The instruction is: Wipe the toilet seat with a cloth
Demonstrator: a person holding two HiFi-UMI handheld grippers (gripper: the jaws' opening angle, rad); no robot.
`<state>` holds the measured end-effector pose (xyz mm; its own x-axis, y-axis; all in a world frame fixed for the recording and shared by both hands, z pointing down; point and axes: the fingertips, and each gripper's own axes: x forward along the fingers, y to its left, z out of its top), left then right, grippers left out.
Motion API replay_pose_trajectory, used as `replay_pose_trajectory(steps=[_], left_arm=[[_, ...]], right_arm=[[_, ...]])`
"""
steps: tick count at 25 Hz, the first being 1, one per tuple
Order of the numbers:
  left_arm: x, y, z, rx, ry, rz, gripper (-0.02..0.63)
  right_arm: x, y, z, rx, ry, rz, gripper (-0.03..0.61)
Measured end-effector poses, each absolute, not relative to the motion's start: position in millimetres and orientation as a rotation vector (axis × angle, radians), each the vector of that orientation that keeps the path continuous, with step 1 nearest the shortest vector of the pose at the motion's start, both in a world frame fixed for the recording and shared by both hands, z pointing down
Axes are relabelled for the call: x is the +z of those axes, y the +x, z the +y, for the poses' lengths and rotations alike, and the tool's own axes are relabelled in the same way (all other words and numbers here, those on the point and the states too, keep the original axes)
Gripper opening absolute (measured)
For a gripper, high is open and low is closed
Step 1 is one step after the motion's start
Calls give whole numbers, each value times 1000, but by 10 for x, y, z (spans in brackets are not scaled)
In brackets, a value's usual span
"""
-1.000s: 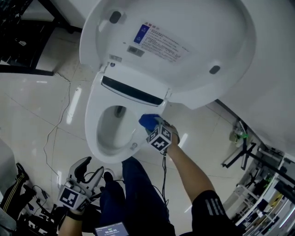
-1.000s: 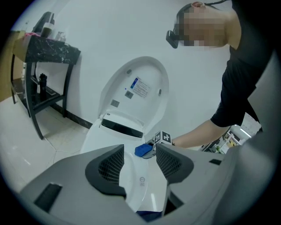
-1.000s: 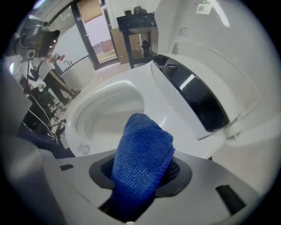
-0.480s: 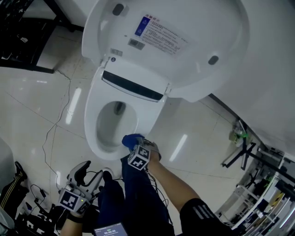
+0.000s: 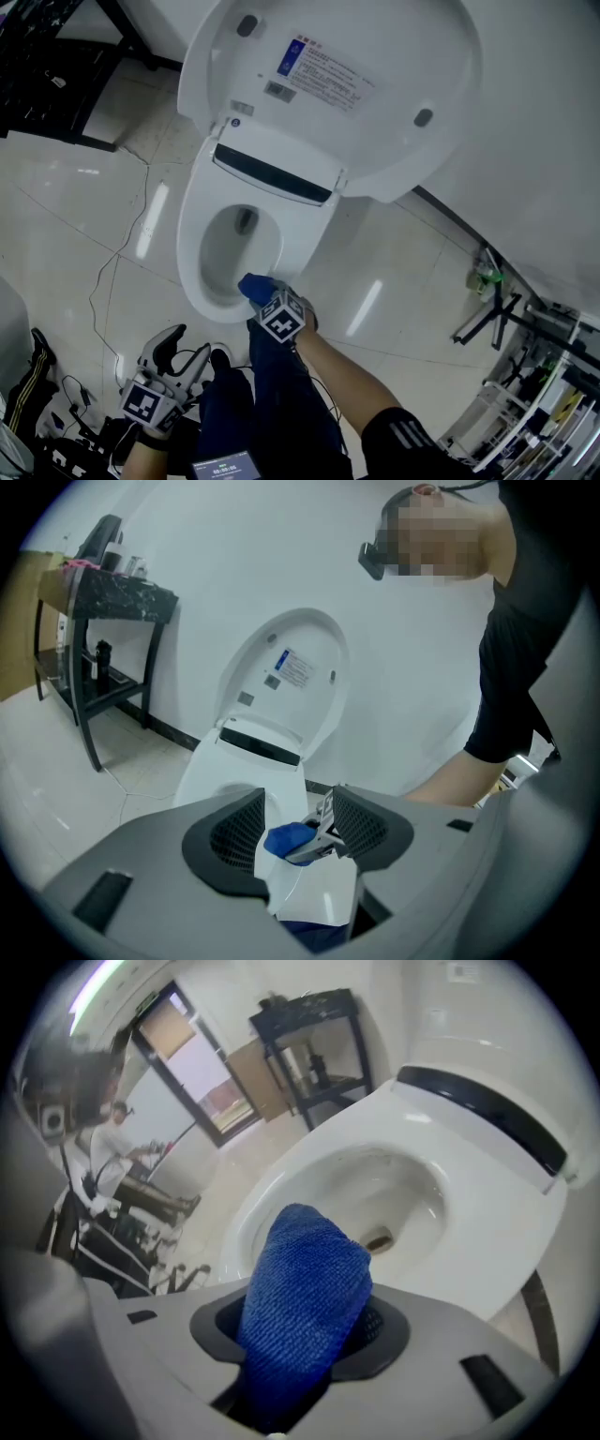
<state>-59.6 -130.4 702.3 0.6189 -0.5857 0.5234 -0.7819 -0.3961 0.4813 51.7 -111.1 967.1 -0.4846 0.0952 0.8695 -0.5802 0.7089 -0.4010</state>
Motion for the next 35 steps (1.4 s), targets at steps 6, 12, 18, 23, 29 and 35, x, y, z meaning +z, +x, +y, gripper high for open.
replay_pose_trajectory(steps=[6, 12, 18, 23, 29, 35], left_arm=[[6689, -741, -1299, 306, 2174, -1129, 235], [6089, -962, -1122, 269, 2247, -1163, 235], [5331, -1179, -688, 210, 2336, -1175, 235], [4482, -1284, -159, 85, 2454, -1156, 235], [3748, -1492, 936, 18, 2568, -1097, 235], [3673, -1779, 1766, 59, 2588, -1074, 235]], right_arm=[[8818, 916, -1774, 835, 672, -2004, 202], [7738, 1337, -1980, 772, 909, -2083, 202], [6251, 1230, -1612, 781, 1112, -2249, 202], [4964, 967, -887, 1062, 1269, -2482, 202], [3859, 824, 416, 993, 1345, -2604, 202], [3346, 755, 1390, 966, 1406, -2643, 202]])
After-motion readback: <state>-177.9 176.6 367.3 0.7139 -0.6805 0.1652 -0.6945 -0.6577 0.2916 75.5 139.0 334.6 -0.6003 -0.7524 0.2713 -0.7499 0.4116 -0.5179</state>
